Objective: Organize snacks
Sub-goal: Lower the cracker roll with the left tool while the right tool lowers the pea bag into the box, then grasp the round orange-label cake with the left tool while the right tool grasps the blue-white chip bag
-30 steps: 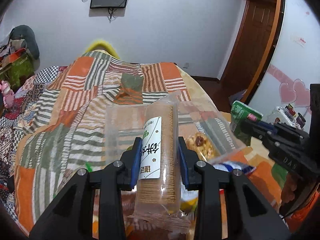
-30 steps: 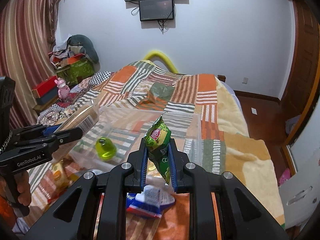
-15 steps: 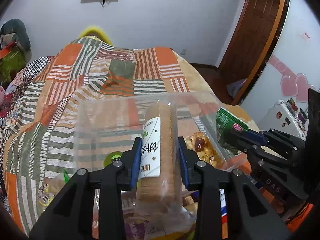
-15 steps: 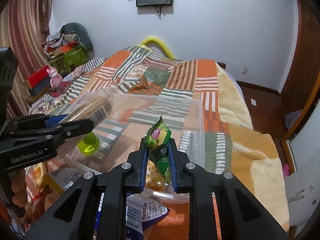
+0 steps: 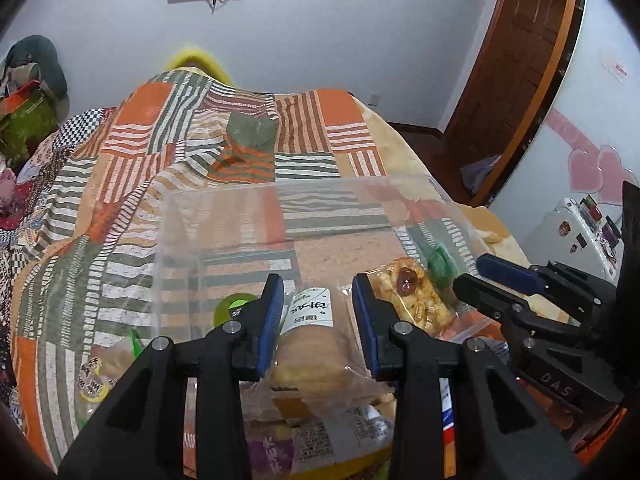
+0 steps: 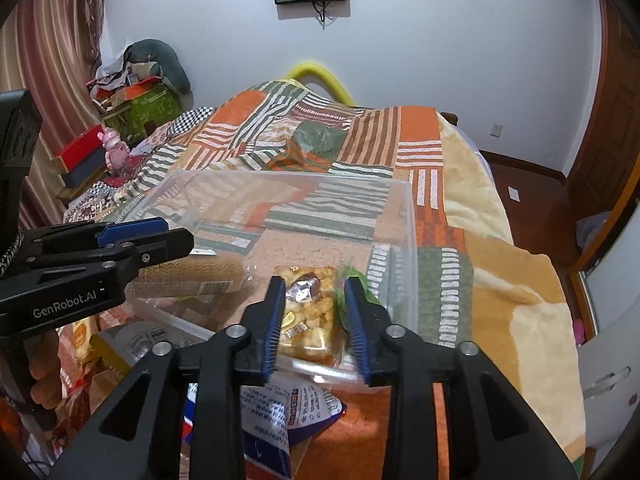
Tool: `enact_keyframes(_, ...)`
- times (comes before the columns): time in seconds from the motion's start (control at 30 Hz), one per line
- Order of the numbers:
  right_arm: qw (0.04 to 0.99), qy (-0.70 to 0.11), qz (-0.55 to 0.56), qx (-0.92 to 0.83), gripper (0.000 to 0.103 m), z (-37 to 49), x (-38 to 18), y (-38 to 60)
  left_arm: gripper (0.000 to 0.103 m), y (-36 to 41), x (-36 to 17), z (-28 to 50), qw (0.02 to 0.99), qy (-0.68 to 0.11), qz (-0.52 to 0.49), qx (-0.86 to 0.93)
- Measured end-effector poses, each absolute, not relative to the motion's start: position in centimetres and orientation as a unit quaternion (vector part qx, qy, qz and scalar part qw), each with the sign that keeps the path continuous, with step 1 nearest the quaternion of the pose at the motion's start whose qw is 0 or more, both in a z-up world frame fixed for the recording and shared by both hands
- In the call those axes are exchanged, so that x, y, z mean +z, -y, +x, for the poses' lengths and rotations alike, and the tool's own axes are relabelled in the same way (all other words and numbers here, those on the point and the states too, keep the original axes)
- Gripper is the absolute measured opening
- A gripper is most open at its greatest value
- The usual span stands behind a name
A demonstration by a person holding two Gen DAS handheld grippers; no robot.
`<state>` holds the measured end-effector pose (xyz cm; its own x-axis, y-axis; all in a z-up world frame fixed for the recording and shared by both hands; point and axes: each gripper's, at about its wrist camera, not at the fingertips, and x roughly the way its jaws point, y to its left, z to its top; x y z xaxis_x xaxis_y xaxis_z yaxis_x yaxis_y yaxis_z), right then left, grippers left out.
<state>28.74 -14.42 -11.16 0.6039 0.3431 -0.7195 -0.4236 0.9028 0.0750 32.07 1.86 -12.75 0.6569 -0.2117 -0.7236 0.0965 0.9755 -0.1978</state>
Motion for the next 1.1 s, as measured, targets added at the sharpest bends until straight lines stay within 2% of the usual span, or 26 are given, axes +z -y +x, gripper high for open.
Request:
enact_keyframes(0.13,0.897,-0.382,-0.051,0.216,0.046,28.1,-10.5,14.6,0.039,-2.6,-12.2,31.2,0.909,-0.401,-0.081,-0.075)
enact_keyframes(0.2,0.899,-0.377,-0.051,0.216,0.051,27.8,-10.1,14.7,0.049,-3.0,-11.6,30.5,0.912,-0.393,-0.091,-0.074)
enact_keyframes(0.3,0.904,-0.366,-0.054,0.216,0.054,27.1,-9.2,14.8,0.057,-3.5,-10.2,29.3,0.922,-0.373,-0.085,-0.065)
enact_keyframes(0.6,0.911,-0.345,-0.055,0.219,0.062,25.2,-7.9,15.3,0.068,-5.6,-7.9,25.6,0.934,-0.352,-0.052,-0.034)
enact_keyframes(0.9,0.906,-0.356,-0.06,0.221,0.069,24.3,-9.3,15.0,0.07,-8.8,-11.3,22.4,0.916,-0.4,-0.032,0.001)
enact_keyframes(1.1,0.896,-0.38,-0.053,0.225,0.068,24.5,-11.1,14.0,0.07,-11.2,-14.7,21.7,0.894,-0.443,-0.063,0.015)
